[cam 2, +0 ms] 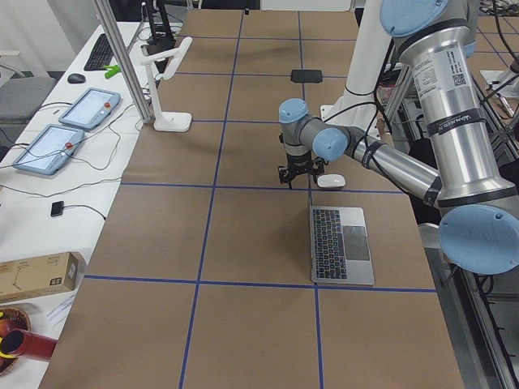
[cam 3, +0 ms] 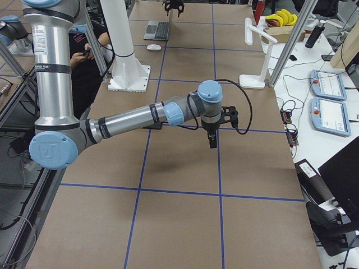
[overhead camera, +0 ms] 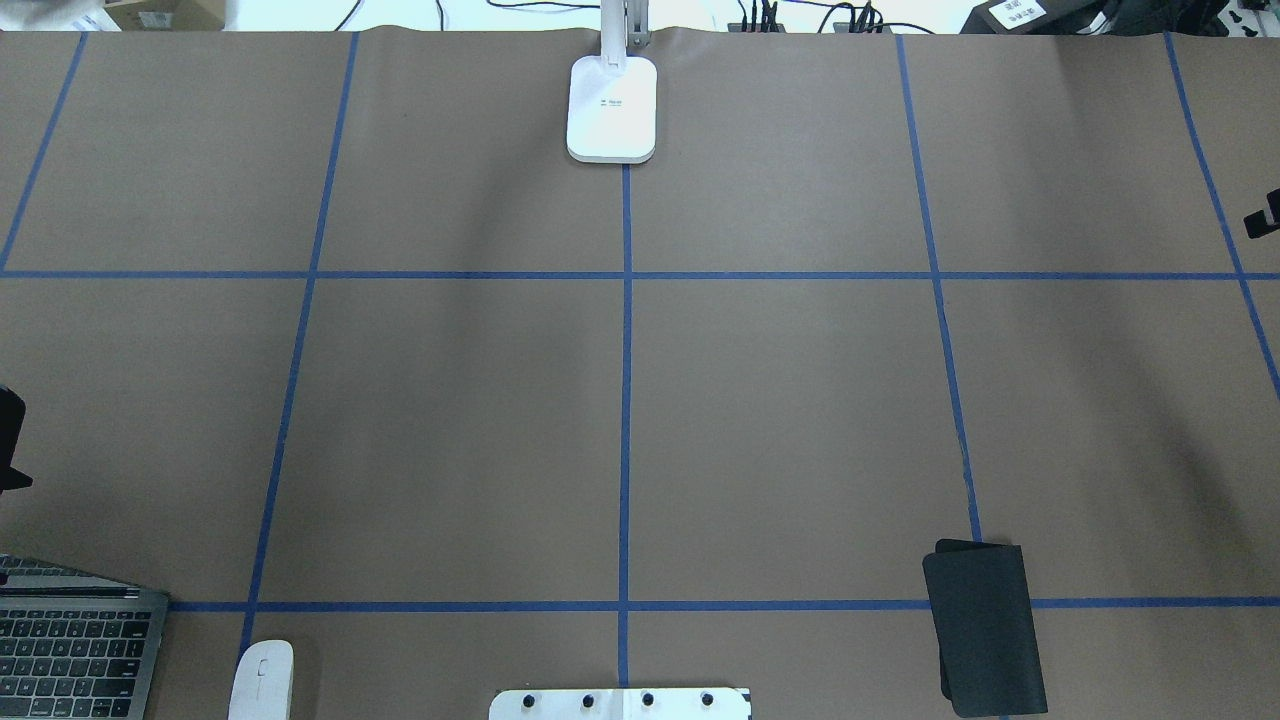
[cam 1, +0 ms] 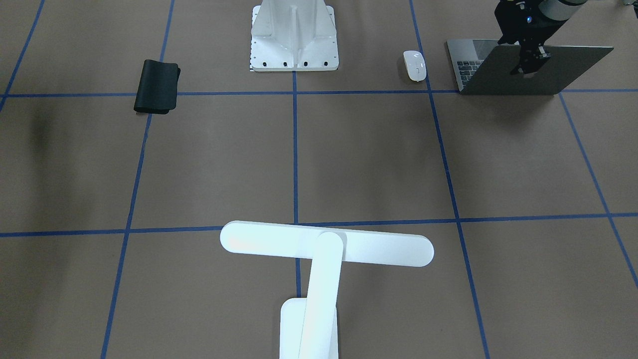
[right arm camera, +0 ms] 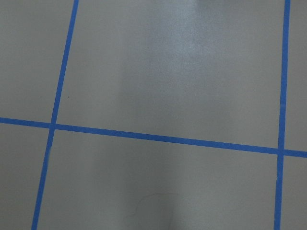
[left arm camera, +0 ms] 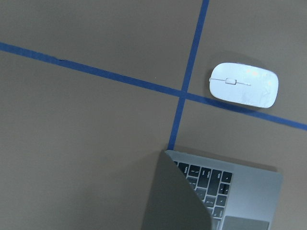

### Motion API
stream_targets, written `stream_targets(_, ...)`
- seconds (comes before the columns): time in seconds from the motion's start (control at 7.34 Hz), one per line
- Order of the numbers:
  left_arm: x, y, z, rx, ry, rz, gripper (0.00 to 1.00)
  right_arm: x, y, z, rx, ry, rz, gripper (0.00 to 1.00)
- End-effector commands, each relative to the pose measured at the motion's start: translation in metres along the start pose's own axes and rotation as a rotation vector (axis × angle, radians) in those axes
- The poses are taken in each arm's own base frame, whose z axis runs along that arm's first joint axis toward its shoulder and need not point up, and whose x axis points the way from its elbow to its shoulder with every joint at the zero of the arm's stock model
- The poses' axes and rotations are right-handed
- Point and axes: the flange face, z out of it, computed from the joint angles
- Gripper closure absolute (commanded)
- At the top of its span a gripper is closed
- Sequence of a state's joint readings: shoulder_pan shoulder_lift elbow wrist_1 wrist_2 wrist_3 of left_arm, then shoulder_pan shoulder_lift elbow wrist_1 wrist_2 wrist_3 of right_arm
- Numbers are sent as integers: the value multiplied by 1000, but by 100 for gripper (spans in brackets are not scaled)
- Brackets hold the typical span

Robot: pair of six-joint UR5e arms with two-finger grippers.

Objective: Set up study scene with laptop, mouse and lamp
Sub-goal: 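Grasp the edge of the silver laptop with the left gripper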

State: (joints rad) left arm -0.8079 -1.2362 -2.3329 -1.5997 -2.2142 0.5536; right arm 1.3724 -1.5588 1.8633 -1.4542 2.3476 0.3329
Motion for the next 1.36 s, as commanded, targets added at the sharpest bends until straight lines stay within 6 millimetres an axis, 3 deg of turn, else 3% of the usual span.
stream_targets(0.0,-3,3,8,-8,2,45,12,1,0,2,-3,1,2,0)
stream_targets(0.41,0,4,9,-7,15,49,20,2,0,3,0,0,-1,0)
stream_targets(0.54,0,5,9,-8,16,48,28,2,0,3,0,0,-1,0)
stream_targets(0.68,0,5,10,-9,17,47,45,3,0,3,-1,1,0,0)
stream_targets(1.23,3,6,7,4,11,58,77,3,0,3,-1,1,0,0)
